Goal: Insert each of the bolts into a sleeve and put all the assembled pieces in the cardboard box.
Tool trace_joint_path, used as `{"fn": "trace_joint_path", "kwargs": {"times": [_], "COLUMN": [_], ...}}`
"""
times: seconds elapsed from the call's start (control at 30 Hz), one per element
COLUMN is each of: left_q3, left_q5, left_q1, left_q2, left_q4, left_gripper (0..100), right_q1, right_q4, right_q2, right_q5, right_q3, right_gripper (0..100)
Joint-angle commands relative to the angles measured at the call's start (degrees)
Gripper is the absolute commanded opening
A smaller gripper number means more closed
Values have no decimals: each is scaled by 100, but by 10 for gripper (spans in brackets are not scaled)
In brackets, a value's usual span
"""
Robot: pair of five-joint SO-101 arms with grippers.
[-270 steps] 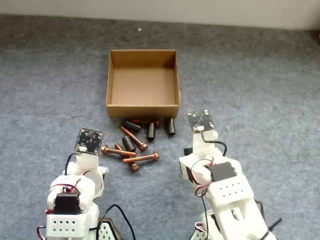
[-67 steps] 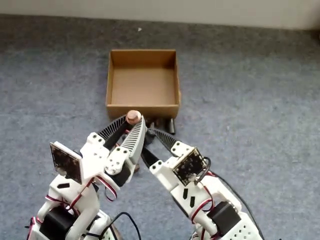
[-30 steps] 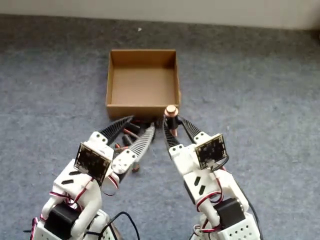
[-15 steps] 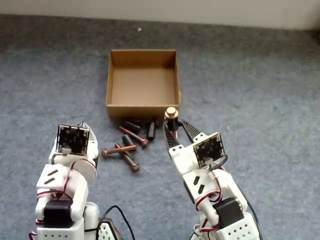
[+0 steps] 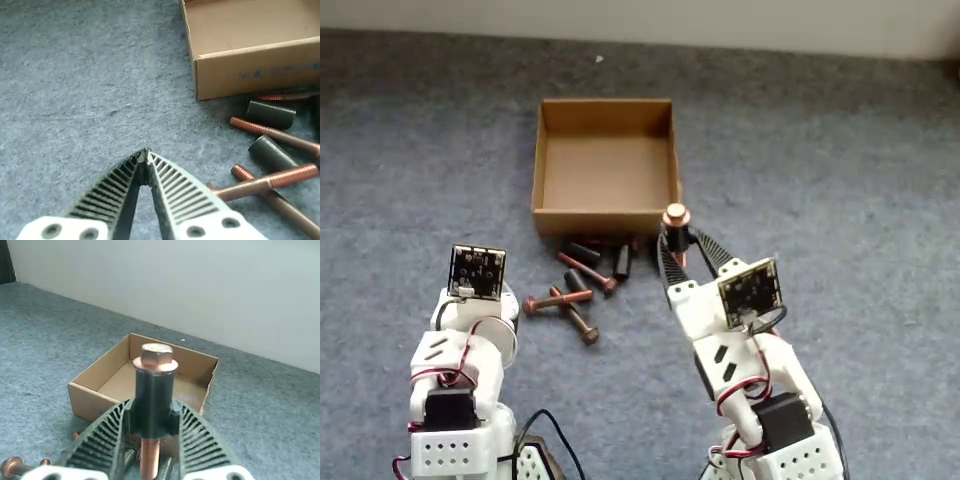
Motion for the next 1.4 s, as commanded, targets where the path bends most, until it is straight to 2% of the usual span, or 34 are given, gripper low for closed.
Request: {"fn": "trace_joint_path", "kwargs": {"times": [0.0,0.37,0.63,1.13,1.3,1.37], "left_q3": [-22,66,66,75,75,75], "left_q5": [-62,-62,-62,-62,-62,-70], "left_q1": [-75,-75,-75,-75,-75,-75], "left_q2": [-40,-40,-40,-40,-40,-40], "left_q4": [-132,-149,-149,-141,-141,-141], "left_gripper": [7,7,7,7,7,7], "right_q1": [-22,-22,-31,-13,-4,-13], "right_q4": [-462,-1710,-2176,-2501,-2466,-2193], "right_q2": [1051,5701,7908,9842,10053,9982], "right_q5": [-9,-18,-53,-53,-53,-53], "right_q3": [-1112,-3582,-4541,-5332,-5393,-5429], "right_gripper": [9,9,9,12,127,142]}}
